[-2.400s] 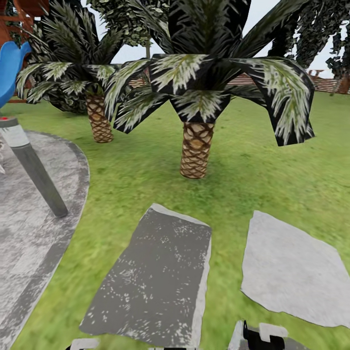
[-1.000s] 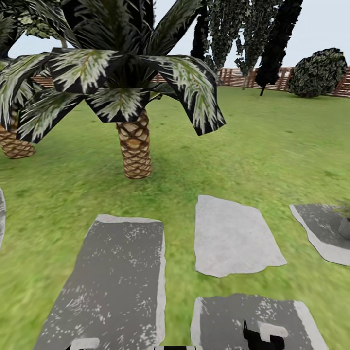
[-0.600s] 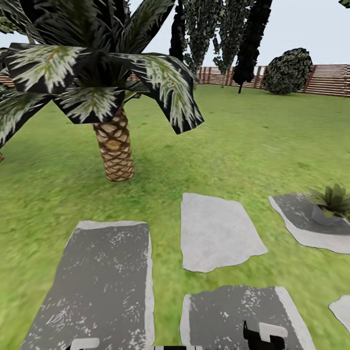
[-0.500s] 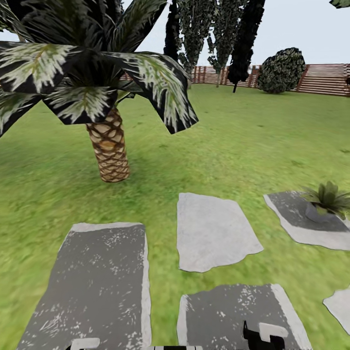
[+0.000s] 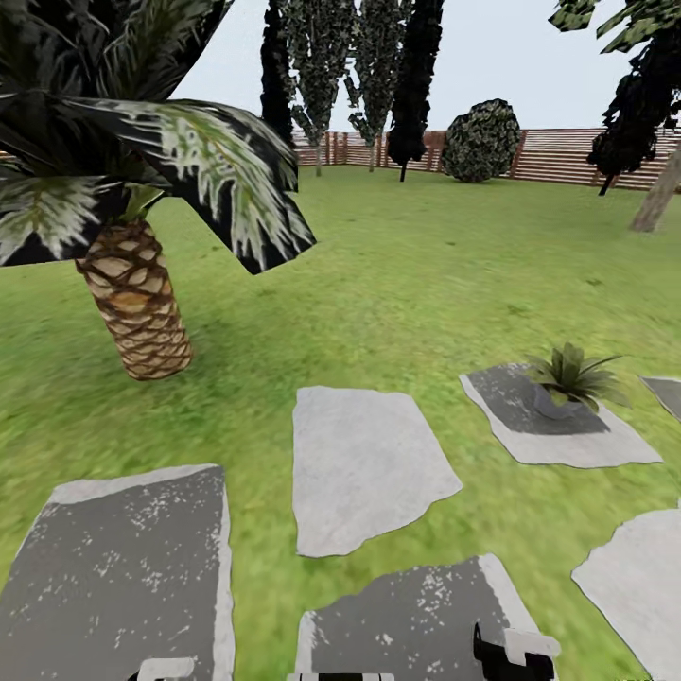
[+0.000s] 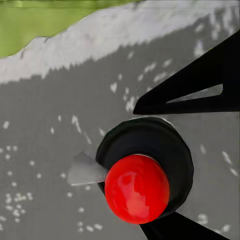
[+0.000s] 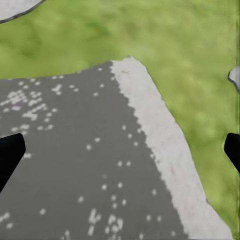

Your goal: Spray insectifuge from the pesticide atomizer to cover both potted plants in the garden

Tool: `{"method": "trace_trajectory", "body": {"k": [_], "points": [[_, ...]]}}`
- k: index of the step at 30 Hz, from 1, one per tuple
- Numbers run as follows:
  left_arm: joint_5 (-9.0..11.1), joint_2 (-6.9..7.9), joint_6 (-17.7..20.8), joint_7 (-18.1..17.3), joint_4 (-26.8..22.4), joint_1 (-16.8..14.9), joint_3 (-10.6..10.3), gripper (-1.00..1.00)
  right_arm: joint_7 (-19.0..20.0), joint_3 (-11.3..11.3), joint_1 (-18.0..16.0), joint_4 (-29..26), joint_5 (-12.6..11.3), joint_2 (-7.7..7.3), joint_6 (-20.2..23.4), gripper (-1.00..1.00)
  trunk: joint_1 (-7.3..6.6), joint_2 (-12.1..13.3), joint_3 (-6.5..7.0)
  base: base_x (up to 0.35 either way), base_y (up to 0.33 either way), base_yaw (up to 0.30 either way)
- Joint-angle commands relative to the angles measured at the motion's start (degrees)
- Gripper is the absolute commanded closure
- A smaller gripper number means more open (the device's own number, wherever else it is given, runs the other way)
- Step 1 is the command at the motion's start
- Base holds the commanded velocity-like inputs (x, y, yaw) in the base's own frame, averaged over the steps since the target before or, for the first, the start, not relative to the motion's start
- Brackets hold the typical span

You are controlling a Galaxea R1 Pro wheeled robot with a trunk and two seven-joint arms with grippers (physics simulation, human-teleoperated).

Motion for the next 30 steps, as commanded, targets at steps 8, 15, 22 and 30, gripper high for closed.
{"method": "trace_trajectory", "body": {"k": [8, 15, 22, 30], "points": [[-0.7, 0.02, -0.2, 0.5, 0.1, 0.0, 0.2, 1.00, -0.3, -0.3, 0.0, 0.1, 0.7, -0.08, -0.1, -1.00, 0.01, 0.0, -0.04, 0.232, -0.171, -0.300], [-0.7, 0.02, -0.2, 0.5, 0.1, -0.1, 0.2, 1.00, -0.3, -0.3, 0.0, 0.1, 0.7, -0.08, -0.1, -1.00, 0.01, 0.0, -0.04, 0.233, -0.171, -0.300], [-0.7, 0.01, -0.2, 0.5, 0.0, 0.0, 0.2, 1.00, -0.3, -0.3, 0.0, 0.1, 0.7, -0.08, -0.1, -1.00, 0.01, 0.0, -0.04, 0.239, -0.172, -0.300], [-0.7, 0.09, -0.3, 0.6, 0.0, -0.1, 0.2, 1.00, -0.2, -0.3, 0.0, 0.1, 0.7, -0.08, -0.1, -1.00, 0.01, 0.0, -0.04, 0.262, -0.138, -0.300]]}}
